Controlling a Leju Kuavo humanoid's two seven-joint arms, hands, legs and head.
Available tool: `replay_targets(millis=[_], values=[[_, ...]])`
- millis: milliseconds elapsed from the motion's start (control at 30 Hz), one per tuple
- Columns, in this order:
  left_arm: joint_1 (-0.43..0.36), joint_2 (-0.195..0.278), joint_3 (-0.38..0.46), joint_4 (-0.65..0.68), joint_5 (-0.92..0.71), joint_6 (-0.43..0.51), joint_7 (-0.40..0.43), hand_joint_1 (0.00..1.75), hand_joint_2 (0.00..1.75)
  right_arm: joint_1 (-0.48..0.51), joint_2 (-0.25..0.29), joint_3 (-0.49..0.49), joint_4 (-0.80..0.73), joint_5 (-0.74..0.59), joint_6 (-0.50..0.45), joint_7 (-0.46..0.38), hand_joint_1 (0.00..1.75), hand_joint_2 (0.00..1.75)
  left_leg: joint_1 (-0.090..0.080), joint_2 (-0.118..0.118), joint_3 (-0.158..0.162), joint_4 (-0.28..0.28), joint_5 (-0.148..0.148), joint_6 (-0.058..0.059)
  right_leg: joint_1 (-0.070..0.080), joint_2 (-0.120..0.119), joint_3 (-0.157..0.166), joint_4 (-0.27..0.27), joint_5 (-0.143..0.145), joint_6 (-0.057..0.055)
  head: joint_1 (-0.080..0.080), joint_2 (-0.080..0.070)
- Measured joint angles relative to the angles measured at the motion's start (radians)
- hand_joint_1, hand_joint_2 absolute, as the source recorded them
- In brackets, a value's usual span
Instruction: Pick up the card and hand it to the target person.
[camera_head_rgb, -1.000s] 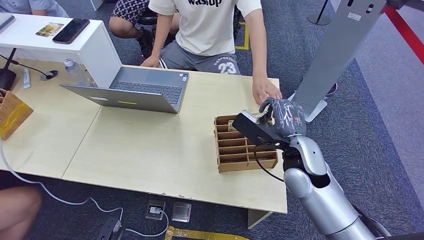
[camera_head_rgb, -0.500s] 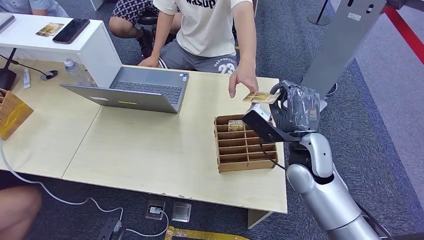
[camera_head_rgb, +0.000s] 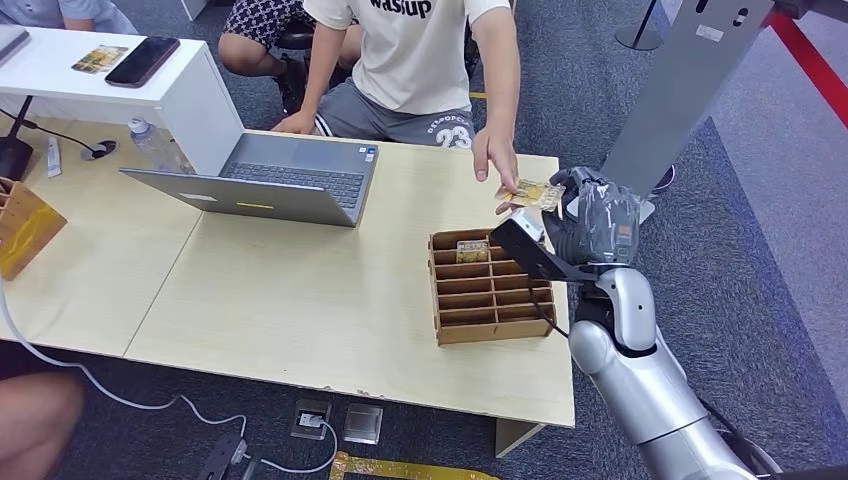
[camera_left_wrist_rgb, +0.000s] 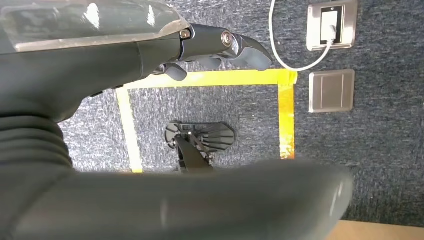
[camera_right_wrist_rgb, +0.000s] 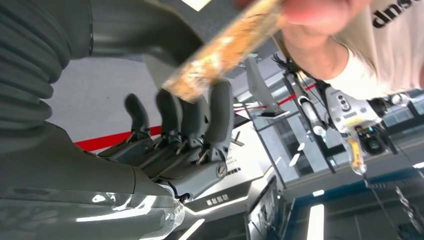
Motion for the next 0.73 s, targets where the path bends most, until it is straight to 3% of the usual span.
replay_targets(millis=[33, 167, 400, 567, 733], values=[[0.000, 0.000, 0.000, 0.000, 0.000, 0.000, -0.002, 0.00, 0.00, 0.001, 0.002, -0.002, 0.007, -0.003, 0.001, -0.001, 0.00, 1.75, 0.000, 0.000, 0.000, 0.000, 0.000, 0.000, 0.000, 0.000, 0.000, 0.000, 0.000, 0.000, 0.000, 0.000], [0.000, 0.000, -0.001, 0.000, 0.007, 0.001, -0.007, 0.00, 0.00, 0.011, 0.012, -0.016, 0.020, -0.110, 0.032, -0.051, 0.00, 1.75, 0.000, 0.000, 0.000, 0.000, 0.000, 0.000, 0.000, 0.000, 0.000, 0.000, 0.000, 0.000, 0.000, 0.000], [0.001, 0.000, -0.001, 0.000, 0.022, 0.011, -0.002, 0.00, 0.00, 0.074, 0.029, -0.059, -0.002, -0.580, 0.169, -0.219, 0.00, 1.75, 0.000, 0.000, 0.000, 0.000, 0.000, 0.000, 0.000, 0.000, 0.000, 0.000, 0.000, 0.000, -0.001, 0.000], [0.002, 0.000, -0.001, 0.000, 0.030, 0.019, 0.007, 0.00, 0.00, 0.148, 0.011, -0.082, -0.082, -0.819, 0.226, -0.235, 0.00, 1.75, 0.000, 0.000, 0.000, 0.000, 0.000, 0.000, 0.000, 0.000, 0.000, 0.000, 0.000, 0.000, 0.000, 0.000], [0.003, 0.000, -0.001, 0.000, 0.036, 0.023, 0.011, 0.00, 0.00, 0.218, -0.021, -0.092, -0.163, -0.955, 0.277, -0.221, 0.00, 1.75, 0.000, 0.000, 0.000, 0.000, 0.000, 0.000, 0.000, 0.000, 0.000, -0.001, 0.000, 0.000, 0.000, 0.000]])
